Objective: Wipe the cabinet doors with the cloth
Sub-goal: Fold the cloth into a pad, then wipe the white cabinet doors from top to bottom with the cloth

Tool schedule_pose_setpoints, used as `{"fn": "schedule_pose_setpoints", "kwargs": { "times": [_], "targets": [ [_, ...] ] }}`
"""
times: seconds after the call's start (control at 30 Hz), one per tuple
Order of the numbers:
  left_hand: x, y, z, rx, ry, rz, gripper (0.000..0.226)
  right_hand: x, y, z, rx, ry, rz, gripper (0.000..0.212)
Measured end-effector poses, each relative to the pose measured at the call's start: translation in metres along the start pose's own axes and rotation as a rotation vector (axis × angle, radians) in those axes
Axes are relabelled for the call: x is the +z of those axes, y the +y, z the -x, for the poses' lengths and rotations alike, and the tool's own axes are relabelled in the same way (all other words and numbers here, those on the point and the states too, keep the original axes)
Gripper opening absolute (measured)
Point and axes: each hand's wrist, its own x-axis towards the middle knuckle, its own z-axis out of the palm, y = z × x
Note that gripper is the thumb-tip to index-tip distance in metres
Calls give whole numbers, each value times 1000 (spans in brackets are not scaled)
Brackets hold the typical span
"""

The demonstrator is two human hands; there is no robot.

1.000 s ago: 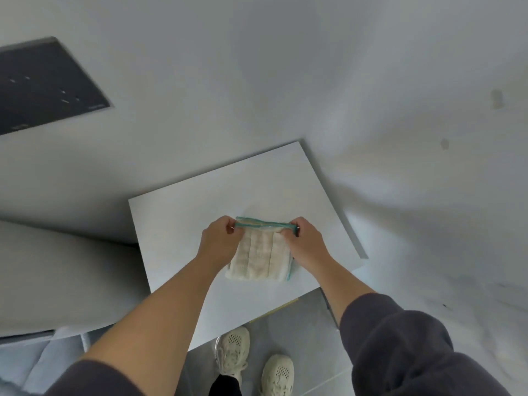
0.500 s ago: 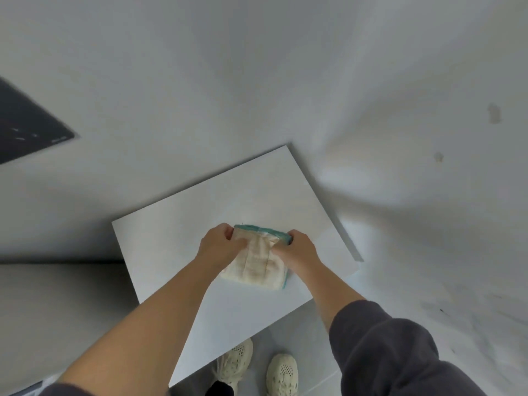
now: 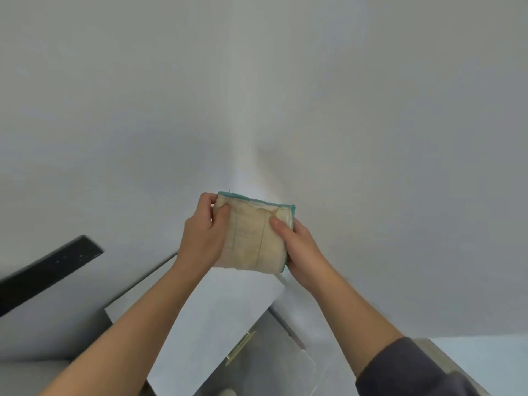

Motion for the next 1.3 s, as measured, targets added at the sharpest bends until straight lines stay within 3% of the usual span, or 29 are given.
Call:
{"fn": "schedule_pose_setpoints", "kwargs": {
  "times": [0.2, 0.4, 0.47, 0.6, 0.73, 0.83, 1.0, 1.3],
  "targets": [
    [9, 109, 68, 293, -1, -105, 13, -17, -74, 116, -340, 277, 65, 15],
    [66, 191, 155, 431, -109, 40, 15, -88, -105, 235, -538, 481, 9, 15],
    [85, 211, 186, 481, -152, 89, 16, -115, -108, 271, -530, 458, -91, 17],
    [155, 258, 276, 564, -295, 209, 17, -201, -107, 364, -392, 344, -376, 49],
    [229, 292, 333, 564, -409, 244, 18, -275, -100, 432, -321, 336, -541, 36],
    [282, 316, 373, 500, -551, 294, 21, -328, -98, 469, -461, 452, -537, 37],
    [360, 355, 418, 244, -766, 425, 29, -395, -109, 501, -630, 552, -536, 39],
    [483, 392, 407, 176, -842, 433, 23, -496, -149, 462, -705, 880, -184, 29]
  ]
}}
